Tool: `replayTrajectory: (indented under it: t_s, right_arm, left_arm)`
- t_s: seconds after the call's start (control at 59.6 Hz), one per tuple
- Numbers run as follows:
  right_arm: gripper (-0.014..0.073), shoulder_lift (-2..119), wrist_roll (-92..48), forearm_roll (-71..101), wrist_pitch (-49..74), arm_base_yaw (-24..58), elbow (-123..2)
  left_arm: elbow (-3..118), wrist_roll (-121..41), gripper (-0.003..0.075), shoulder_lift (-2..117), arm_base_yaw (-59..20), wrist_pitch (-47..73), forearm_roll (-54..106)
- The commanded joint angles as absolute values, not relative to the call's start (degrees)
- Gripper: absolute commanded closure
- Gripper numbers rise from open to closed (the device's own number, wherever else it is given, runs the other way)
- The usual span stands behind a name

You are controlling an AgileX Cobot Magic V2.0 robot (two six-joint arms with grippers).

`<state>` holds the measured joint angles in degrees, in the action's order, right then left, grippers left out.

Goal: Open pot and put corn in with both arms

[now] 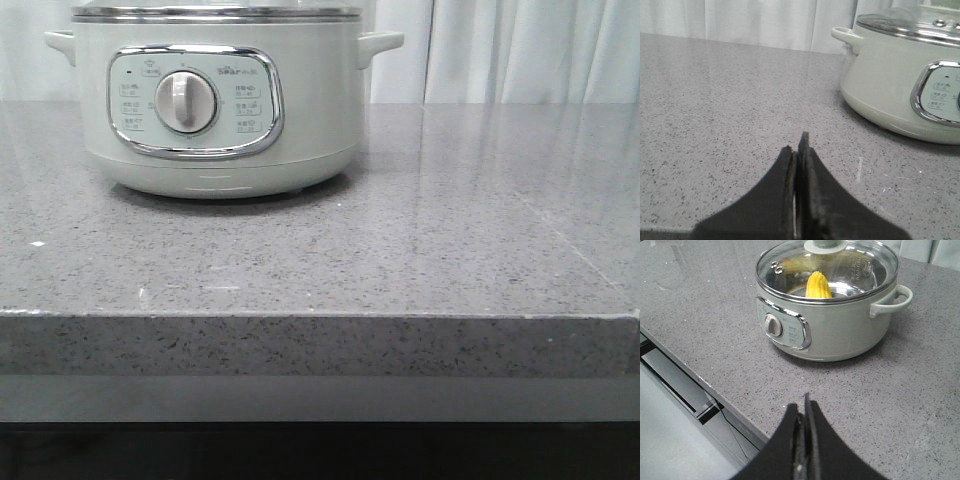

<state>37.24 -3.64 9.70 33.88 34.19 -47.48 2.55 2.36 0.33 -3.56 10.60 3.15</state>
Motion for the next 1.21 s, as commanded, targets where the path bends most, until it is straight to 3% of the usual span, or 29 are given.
replayTrajectory:
  t_s: [0.0,0.117,1.191]
  right_arm:
    - [0.0661,37.19,-3.93,9.8,29.97,34.05,-49.09]
    - [0.0661,37.19,-3.93,9.8,29.97,34.05,-49.09]
    - [0.0661,37.19,-3.93,9.8,29.98,34.05,-49.09]
  left_arm:
    - [2.05,2.86,0.0741,-0.55,-3.32,2.86,3.77]
    - [-0.75,2.86,0.0741,-1.51,-3.32,-1.34,3.77]
    - [-0.61,2.86,0.0741,-1.3,-3.42,-1.11,3.77]
